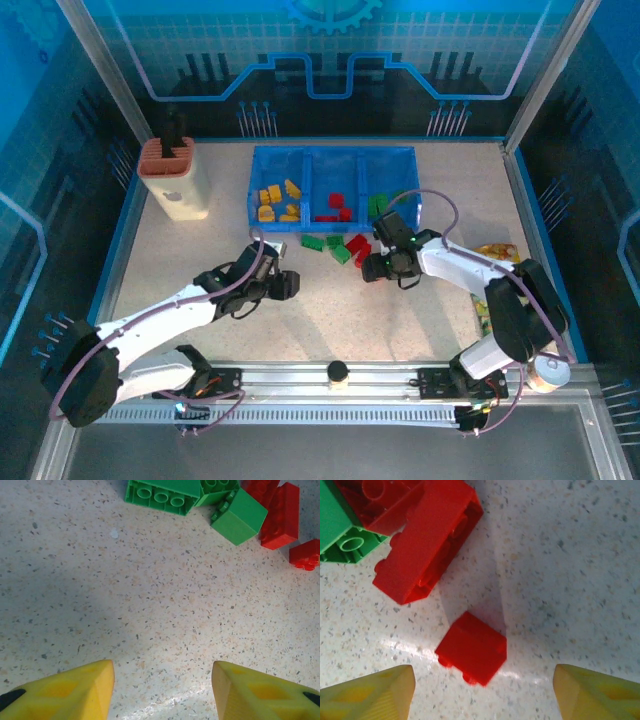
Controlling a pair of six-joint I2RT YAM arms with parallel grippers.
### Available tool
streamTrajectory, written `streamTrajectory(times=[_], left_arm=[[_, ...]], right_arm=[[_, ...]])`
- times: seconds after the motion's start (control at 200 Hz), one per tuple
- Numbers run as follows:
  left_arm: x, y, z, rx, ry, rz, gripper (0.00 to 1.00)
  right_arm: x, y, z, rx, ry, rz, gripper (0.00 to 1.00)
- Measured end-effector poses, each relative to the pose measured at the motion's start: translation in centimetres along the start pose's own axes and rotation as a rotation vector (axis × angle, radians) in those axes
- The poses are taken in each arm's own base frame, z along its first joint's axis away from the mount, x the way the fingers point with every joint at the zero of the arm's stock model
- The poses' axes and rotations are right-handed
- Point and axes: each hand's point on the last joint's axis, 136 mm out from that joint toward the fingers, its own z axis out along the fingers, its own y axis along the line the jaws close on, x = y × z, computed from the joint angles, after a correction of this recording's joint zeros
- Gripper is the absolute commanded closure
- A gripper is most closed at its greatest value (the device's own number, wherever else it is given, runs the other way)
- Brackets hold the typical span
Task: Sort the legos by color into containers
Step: Pick up the lego from the center of the table, then place the lego in the container.
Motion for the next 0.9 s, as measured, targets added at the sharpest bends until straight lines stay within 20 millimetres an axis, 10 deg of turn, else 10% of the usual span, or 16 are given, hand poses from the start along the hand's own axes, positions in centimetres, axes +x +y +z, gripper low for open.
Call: streamTrajectory(times=[0.495,0.9], left_arm=[[0.4,1.1,-0.3,-0.034,-0.026,-0.004,0.45],[0.5,1.4,-0.6,-0.040,-0.039,-0.004,0.45]], right_arm=[[-0.3,2.0,1.7,0.057,0.036,-0.064,0.73],[-8.3,6.6,-6.1,-0.002,-0.163,-0.134,0.73]])
